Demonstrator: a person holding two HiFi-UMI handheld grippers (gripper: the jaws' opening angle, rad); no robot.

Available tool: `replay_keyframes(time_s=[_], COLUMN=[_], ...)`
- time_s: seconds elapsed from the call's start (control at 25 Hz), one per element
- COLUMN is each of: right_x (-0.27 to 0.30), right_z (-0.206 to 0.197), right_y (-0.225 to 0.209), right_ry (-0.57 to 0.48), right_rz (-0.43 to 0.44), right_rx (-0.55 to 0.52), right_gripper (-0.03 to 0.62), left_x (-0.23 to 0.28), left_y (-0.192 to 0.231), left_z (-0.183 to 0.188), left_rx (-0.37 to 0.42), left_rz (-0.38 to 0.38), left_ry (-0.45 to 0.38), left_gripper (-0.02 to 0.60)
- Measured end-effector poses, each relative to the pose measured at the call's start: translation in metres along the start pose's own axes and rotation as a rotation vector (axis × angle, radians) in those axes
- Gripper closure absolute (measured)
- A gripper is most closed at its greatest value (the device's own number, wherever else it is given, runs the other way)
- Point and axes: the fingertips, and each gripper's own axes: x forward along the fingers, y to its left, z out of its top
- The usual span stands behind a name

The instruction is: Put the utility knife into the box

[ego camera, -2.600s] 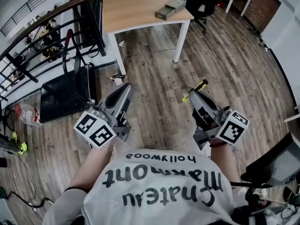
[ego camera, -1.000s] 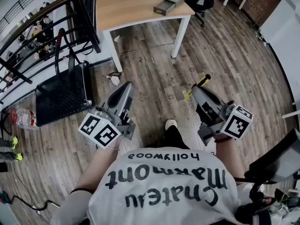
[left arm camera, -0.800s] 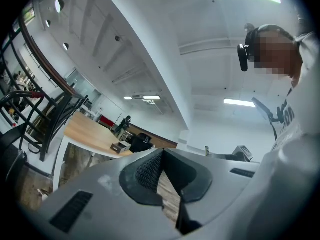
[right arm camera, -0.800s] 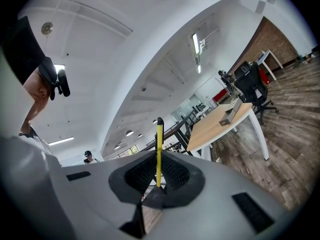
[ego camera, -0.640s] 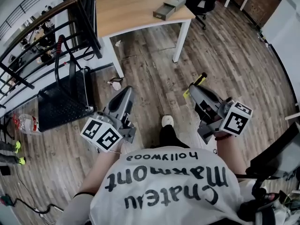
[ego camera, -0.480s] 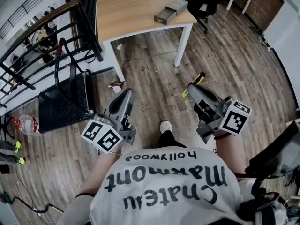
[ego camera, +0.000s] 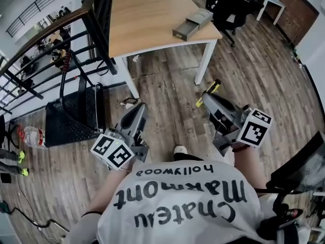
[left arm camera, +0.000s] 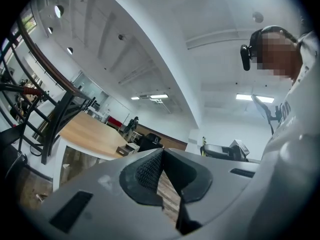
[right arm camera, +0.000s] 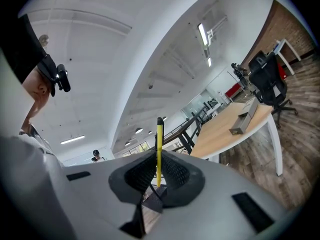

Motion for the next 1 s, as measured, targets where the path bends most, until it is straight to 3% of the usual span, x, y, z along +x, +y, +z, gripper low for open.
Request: replay_keyframes(time_s=[0.2,1.0], right_x=[0.005,0.014], right_z=[0.012,0.008], right_y=[-0.034,-0.075], right_ry=[-0.006,0.014], right_rz=[0.001,0.038], right_rx=[0.014,0.030], right_gripper=[0.562,0.562], left_x=[0.030,0.048], left_y=[0.014,0.035], left_z=[-0.001,-0.021], left_rx=[0.011,0.035], left_rz=[0.011,0.070], left_ry=[-0.012,0.003], left_gripper=[0.575,0.575])
